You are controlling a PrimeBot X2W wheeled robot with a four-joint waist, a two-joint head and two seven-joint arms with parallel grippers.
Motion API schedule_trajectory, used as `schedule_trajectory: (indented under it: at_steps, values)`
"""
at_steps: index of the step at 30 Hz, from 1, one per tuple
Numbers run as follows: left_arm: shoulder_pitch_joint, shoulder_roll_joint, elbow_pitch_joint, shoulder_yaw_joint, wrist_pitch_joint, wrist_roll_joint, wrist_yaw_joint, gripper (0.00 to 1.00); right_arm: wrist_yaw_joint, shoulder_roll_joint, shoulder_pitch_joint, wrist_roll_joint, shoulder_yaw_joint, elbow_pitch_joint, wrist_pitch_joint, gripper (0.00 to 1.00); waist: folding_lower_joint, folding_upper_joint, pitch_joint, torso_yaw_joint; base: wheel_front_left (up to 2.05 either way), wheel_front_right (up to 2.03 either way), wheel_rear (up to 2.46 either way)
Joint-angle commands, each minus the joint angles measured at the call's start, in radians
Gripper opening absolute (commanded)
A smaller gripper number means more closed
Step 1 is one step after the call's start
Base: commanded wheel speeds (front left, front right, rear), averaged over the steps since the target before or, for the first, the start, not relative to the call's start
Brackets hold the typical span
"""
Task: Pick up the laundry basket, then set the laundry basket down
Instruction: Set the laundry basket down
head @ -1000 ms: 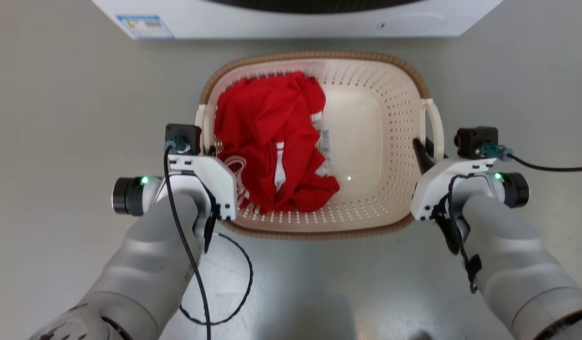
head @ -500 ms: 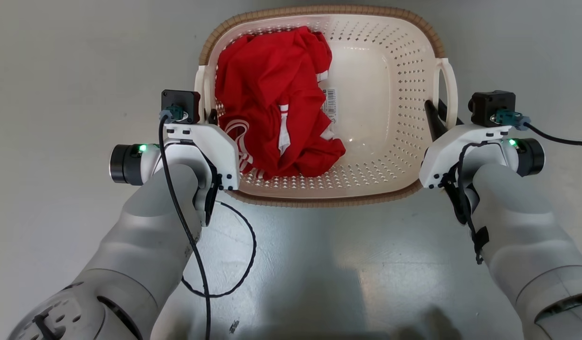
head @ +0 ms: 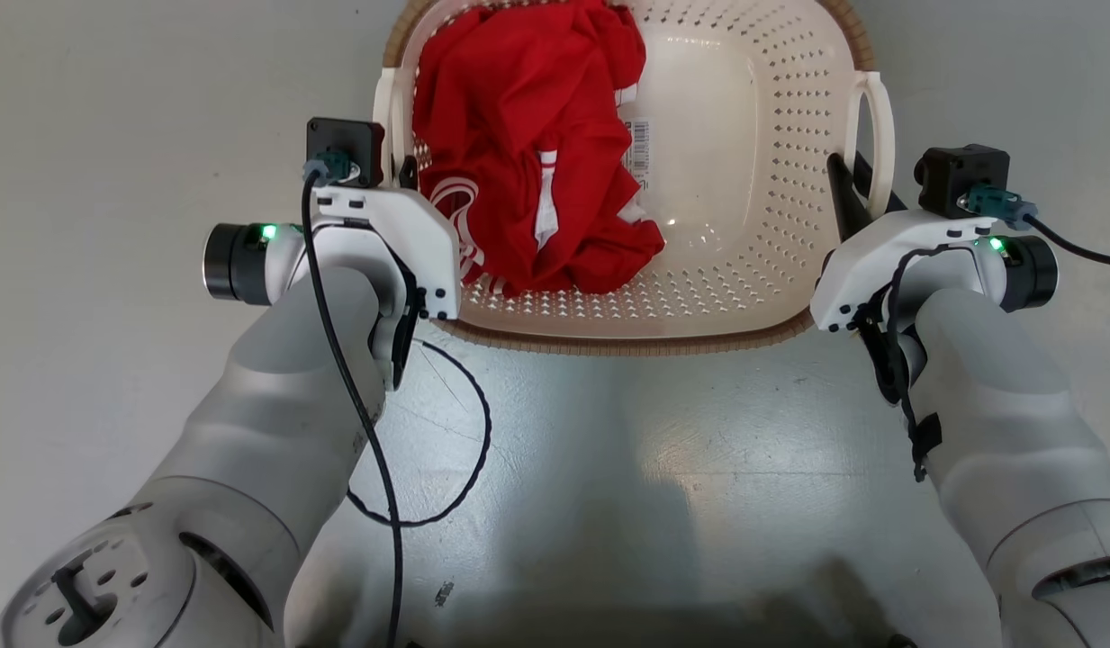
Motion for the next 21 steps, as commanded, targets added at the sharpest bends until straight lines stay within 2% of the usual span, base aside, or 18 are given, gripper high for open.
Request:
schedule_trajectory:
  at_steps: [1, 21]
  values:
    - [-0.027, 0.018, 0.000, 0.004, -0.011, 0.009, -0.002, 0.00, 0.006, 0.023, 0.034, -0.019, 0.009, -0.022, -0.015, 0.00, 0.0000, 0.0000, 0.006, 0.000, 0.00, 0.00, 0.00]
    - [-0.066, 0.018, 0.019, -0.011, -0.014, 0.008, -0.004, 0.00, 0.006, 0.023, 0.020, -0.033, -0.033, -0.039, -0.015, 0.00, 0.0000, 0.0000, 0.061, -0.009, 0.00, 0.00, 0.00]
